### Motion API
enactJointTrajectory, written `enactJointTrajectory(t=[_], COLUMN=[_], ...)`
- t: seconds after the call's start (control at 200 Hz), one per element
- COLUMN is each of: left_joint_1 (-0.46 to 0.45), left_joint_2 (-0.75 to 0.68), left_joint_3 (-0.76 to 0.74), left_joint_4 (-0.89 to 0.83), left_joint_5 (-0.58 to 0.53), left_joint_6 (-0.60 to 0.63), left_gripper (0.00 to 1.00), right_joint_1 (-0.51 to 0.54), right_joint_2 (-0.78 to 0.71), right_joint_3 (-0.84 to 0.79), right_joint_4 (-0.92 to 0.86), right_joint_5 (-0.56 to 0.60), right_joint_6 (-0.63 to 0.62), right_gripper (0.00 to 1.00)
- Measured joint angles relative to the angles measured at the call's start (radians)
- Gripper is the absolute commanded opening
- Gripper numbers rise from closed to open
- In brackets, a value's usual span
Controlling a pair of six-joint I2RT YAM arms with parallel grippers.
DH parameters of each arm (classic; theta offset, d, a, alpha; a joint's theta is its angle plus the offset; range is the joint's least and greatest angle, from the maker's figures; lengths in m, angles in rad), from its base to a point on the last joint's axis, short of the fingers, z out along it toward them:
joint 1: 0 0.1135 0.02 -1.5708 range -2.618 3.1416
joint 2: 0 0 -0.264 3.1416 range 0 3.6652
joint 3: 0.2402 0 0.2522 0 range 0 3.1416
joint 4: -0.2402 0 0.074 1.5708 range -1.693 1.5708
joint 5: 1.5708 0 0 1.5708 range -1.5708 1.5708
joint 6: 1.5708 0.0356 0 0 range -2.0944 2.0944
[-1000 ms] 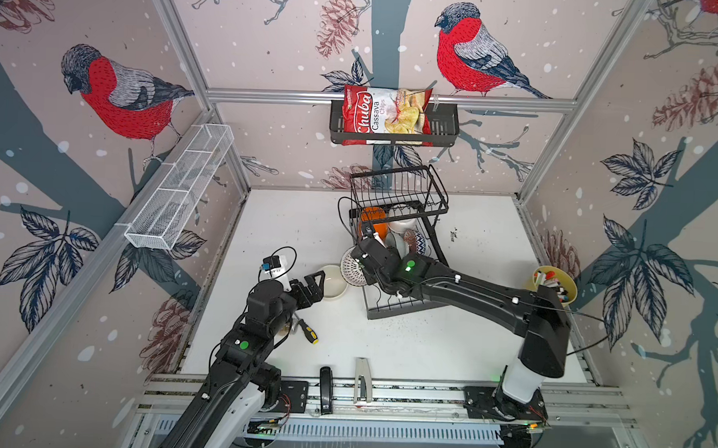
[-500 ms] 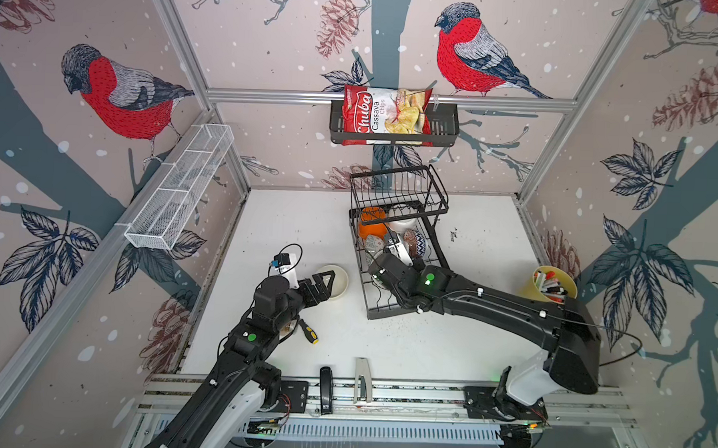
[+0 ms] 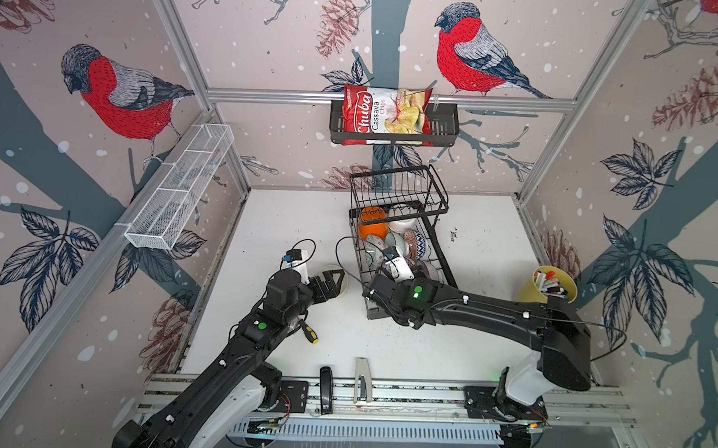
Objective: Load the bowls into the dish rack
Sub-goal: 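Lift the maroon-patterned bowl with the right gripper toward the rack, then lower the maroon-patterned bowl into the rack's lower slots with the right gripper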
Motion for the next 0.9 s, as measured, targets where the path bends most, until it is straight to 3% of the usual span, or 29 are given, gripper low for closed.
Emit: enactJointTrajectory(t=[0.49, 0.9], left_joint_1=[0.000, 0.000], left_joint_2=[0.053, 0.051], left_joint_3=[0.005, 0.007], left_joint_4=[0.028, 0.045], left_joint_5=[-0.004, -0.008], left_joint_6=[0.014, 0.039], left_gripper=[0.97, 0.97], right_joint_1=[0.005, -0.021], right_joint_2=[0.053, 0.070], right_joint_3=[-0.084, -0.132], right_joint_4=[-0.044, 0.143], right_joint_5=[0.122, 0.124], right_joint_6=[0.028, -0.158], right_gripper=[0.00, 0.00])
